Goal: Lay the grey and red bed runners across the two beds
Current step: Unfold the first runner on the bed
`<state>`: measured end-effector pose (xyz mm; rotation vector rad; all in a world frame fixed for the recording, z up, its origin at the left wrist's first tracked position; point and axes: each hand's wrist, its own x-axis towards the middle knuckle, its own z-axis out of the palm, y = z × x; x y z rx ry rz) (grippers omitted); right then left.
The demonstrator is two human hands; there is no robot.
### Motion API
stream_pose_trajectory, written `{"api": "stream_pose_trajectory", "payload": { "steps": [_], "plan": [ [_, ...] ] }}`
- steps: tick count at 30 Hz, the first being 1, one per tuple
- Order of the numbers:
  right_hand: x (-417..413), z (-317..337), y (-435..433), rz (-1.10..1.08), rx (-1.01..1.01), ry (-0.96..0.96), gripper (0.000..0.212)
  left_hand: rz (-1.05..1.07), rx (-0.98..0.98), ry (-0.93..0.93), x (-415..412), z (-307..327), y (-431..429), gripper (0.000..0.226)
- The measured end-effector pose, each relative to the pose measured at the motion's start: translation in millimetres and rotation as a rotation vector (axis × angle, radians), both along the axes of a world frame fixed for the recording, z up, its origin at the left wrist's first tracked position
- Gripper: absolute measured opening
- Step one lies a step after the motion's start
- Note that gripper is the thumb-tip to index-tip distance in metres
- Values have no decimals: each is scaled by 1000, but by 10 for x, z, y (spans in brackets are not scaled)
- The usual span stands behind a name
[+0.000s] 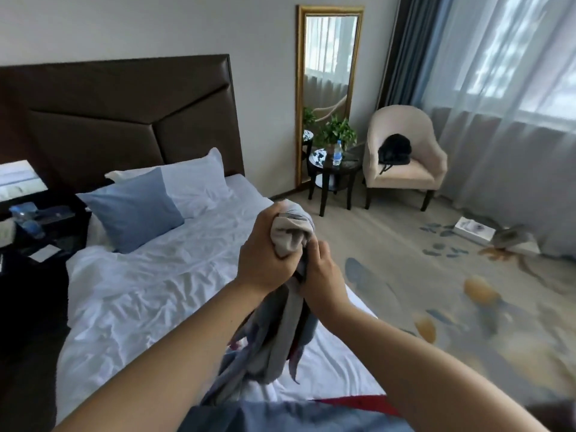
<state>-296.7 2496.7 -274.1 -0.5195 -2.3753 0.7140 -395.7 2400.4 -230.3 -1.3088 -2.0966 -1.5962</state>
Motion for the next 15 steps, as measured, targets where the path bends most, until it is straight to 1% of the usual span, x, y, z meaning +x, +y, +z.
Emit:
{"api": "stream_pose_trajectory", "payload": {
  "steps": [1,2,3,5,6,7,8,9,12,13,15],
  "plan": [
    [120,11,124,-17,35,-15,74,23,-88,83,52,1,53,84],
    [259,26,262,-47,57,-23,73,42,-147,193,115,19,129,93],
    [421,32,417,-81,64,-26,74,30,-171,314,189,31,238,97],
    [828,44,729,-155,85,-8,75,-57,-169,518,412,46,540,97],
    [1047,54,873,-197,90,23,69,-105,-181,586,575,35,701,94],
    [1325,84,1028,-240,60,59,56,-164,-193,624,807,9,909,91],
    [1561,157,1138,-276,-17,82,40,-213,-209,635,1014,-34,1092,86],
    [1769,227,1240,-329,-5,78,29,-244,-222,633,1216,-70,1255,79],
    [2657,406,1687,-486,112,46,24,-368,-188,661,2066,-126,1875,60],
    [3001,471,1832,-517,166,31,24,-418,-165,658,2376,-129,2104,58],
    [3658,610,2107,-600,171,59,26,-517,-109,638,3036,-107,2554,62]
  ]
}}
